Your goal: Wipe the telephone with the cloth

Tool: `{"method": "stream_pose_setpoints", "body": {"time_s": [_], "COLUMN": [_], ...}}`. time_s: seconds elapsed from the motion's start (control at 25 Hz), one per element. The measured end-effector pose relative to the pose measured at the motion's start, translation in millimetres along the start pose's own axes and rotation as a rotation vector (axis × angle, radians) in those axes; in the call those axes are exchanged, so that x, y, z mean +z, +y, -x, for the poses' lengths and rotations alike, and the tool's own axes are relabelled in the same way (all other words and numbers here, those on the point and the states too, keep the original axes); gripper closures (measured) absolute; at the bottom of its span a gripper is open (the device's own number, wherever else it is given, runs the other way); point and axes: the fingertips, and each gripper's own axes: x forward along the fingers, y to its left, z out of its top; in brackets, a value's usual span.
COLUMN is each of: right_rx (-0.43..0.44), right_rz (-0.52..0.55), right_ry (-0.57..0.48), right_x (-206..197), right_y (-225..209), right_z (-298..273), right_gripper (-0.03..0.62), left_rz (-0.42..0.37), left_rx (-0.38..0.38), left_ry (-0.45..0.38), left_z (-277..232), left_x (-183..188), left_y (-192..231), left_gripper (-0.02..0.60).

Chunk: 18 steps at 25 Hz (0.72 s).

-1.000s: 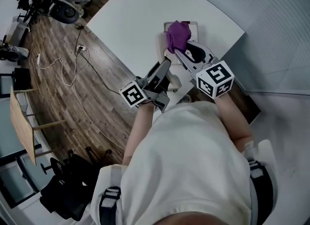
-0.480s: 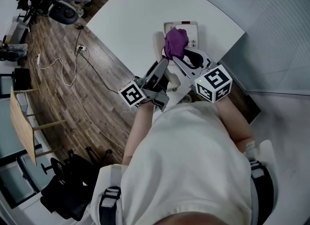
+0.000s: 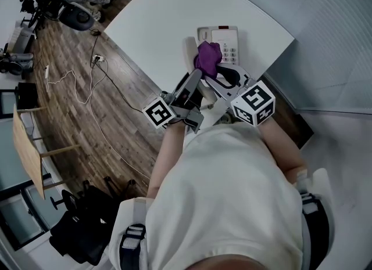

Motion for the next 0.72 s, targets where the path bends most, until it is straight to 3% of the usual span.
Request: {"method": "stream_pose_setpoints", "body": {"time_s": [0.72], "right_rx": [0.072], "right_rz": [0.05], "right_ry": [0.046], "right_x": [-12.8], "right_y": [10.1], "right_z": [12.7], "right_gripper": [0.462], "left_rz": [-0.021], "left_rx": [0.016], "left_ry": [0.009], "left_z": [-0.3], "left_x": [-1.8], "left_y": [3.1], "left_gripper": [0.357]}}
